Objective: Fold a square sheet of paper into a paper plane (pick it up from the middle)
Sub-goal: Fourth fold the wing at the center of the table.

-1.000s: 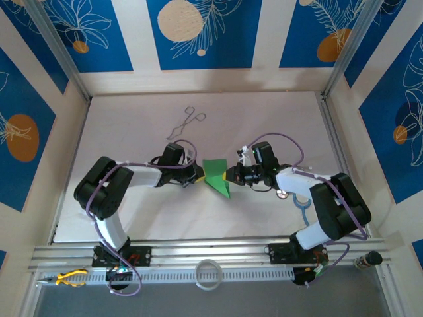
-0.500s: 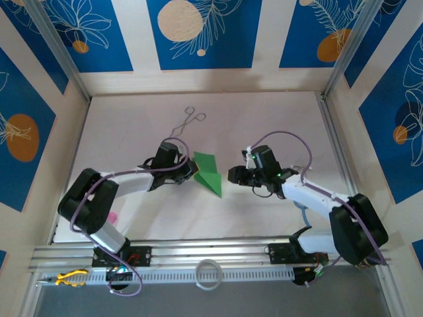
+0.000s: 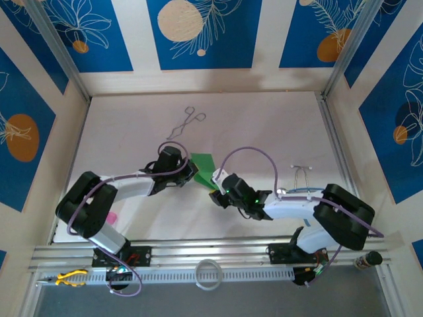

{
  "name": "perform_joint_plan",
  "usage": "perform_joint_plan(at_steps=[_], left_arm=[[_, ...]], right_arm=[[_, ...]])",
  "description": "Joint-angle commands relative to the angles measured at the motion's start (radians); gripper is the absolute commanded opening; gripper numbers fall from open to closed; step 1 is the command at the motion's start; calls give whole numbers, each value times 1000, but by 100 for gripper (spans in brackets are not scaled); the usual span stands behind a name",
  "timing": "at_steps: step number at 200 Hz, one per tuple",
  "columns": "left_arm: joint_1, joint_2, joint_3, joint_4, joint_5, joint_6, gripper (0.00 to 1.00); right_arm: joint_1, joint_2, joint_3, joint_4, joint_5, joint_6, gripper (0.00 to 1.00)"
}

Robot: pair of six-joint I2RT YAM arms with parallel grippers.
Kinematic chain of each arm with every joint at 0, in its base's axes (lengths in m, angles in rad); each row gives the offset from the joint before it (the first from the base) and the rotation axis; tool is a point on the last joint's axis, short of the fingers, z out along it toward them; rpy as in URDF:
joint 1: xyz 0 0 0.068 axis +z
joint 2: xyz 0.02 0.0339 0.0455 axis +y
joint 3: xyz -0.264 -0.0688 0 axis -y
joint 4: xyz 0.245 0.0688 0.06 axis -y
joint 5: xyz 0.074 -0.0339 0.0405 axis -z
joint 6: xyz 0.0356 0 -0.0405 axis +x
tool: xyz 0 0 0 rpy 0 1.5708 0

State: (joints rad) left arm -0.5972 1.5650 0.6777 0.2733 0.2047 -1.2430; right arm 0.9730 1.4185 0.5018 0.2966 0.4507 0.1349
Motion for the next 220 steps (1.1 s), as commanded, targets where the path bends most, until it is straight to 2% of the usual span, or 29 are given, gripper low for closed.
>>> perform_joint_plan(at_steps=[1, 54, 132, 220], left_arm=[[-6, -38, -7, 18, -20, -18, 1], [-10, -37, -9, 32, -16, -24, 1], [-10, -36, 3, 17, -11, -13, 2], [-10, -36, 12, 8, -8, -6, 3]], right_arm=[[12, 52, 36, 112, 79, -103, 44], [9, 153, 77, 139, 127, -153, 43], [9, 195, 87, 134, 148, -120, 29], [1, 213, 100, 103, 137, -101, 29]])
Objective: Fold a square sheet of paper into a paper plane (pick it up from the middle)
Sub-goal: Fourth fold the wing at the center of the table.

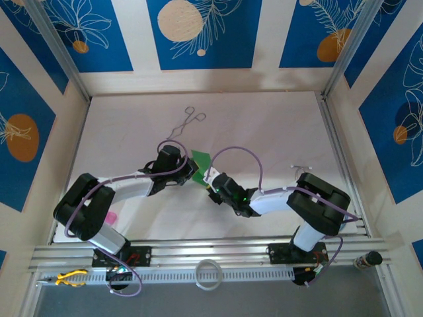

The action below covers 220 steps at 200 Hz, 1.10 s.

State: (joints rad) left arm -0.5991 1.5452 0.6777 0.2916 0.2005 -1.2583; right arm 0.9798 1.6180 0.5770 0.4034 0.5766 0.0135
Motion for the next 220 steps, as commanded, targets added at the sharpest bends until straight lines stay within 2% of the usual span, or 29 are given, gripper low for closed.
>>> perform_joint_plan(at_steps=[1, 49, 90, 137, 164, 182, 220], left_arm=[[-8, -16, 12, -11, -4, 10, 3], [-9, -14, 18, -18, -3, 16, 3], [-9, -13, 19, -22, -6, 17, 3], [-9, -19, 20, -33, -11, 21, 7], [-8, -27, 22, -50, -20, 28, 21], [-7, -46, 23, -76, -36, 41, 35], [-7, -119, 15, -166, -106, 64, 50]], right_arm=[[-6, 14, 24, -4, 12, 20, 29], [-10, 7, 19, 4, 13, 33, 25], [-19, -6, 16, -7, -7, 46, 18], [-23, -4, 15, -18, -17, 69, 12], [-24, -3, 14, -24, -25, 84, 9], [-26, 2, 17, -31, -36, 102, 8], [-35, 21, 23, -47, -80, 174, 6]])
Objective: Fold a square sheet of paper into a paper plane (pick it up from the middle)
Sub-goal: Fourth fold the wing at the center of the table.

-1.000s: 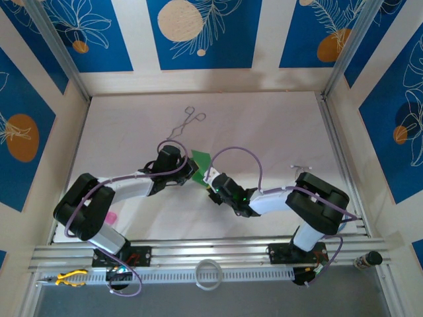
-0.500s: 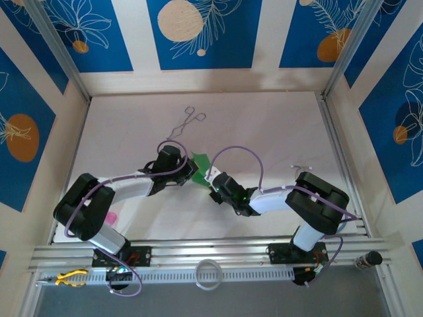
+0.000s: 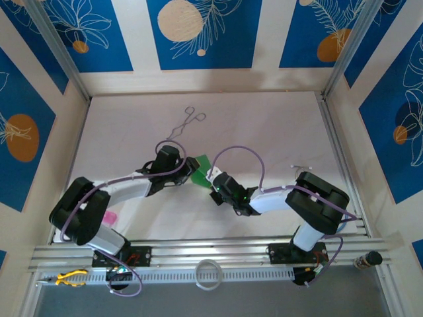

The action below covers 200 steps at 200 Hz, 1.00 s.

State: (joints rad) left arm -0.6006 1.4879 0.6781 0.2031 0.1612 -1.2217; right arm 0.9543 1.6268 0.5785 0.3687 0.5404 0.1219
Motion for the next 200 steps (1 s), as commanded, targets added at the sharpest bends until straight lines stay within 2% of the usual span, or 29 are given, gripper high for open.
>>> perform_joint_plan(at_steps=[1, 31, 85, 116, 149, 200], left_arm=[[-5, -64, 15, -80, -70, 28, 50], [-5, -114, -4, -112, -116, 33, 53], [-5, -113, -9, -107, -112, 28, 54], [-5, -111, -14, -97, -111, 22, 54], [-4, -104, -14, -87, -105, 22, 54], [-3, -88, -17, -69, -91, 23, 53]], right_arm=[[-10, 14, 22, -12, -46, 67, 6], [-15, 34, 32, -23, -82, 119, 6], [-47, 50, 31, -18, -180, 197, 6], [-104, 35, 10, 16, -322, 270, 5], [-199, 36, -3, 64, -561, 377, 5], [-248, 51, -28, 121, -653, 448, 4]])
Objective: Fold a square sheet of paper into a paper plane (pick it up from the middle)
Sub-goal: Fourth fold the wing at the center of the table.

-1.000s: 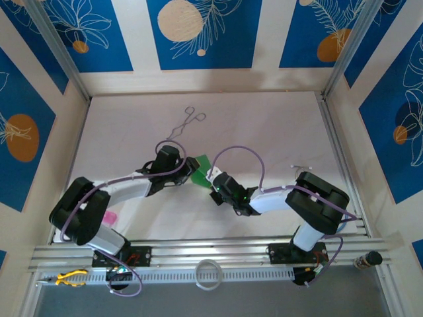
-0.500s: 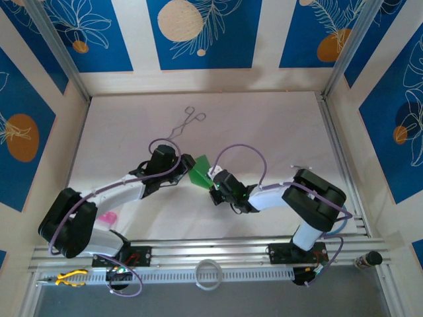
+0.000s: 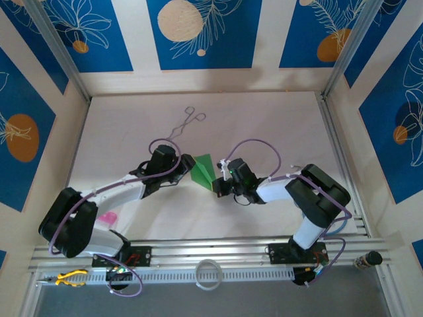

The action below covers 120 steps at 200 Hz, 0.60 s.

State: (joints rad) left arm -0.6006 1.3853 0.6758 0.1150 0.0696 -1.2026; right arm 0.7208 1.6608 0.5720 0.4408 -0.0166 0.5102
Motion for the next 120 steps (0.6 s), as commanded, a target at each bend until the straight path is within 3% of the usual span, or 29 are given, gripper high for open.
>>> perform_joint_plan(at_steps=[1, 32, 120], left_arm=[[-3, 15, -15, 20, 1, 4, 53], [-3, 23, -19, 31, 8, 6, 50], [-3, 116, 0, 98, 99, 40, 25]], right_arm=[[-15, 18, -22, 49, -97, 61, 4], [-51, 23, -36, 80, -162, 107, 4], [-113, 45, -75, 179, -274, 227, 3]])
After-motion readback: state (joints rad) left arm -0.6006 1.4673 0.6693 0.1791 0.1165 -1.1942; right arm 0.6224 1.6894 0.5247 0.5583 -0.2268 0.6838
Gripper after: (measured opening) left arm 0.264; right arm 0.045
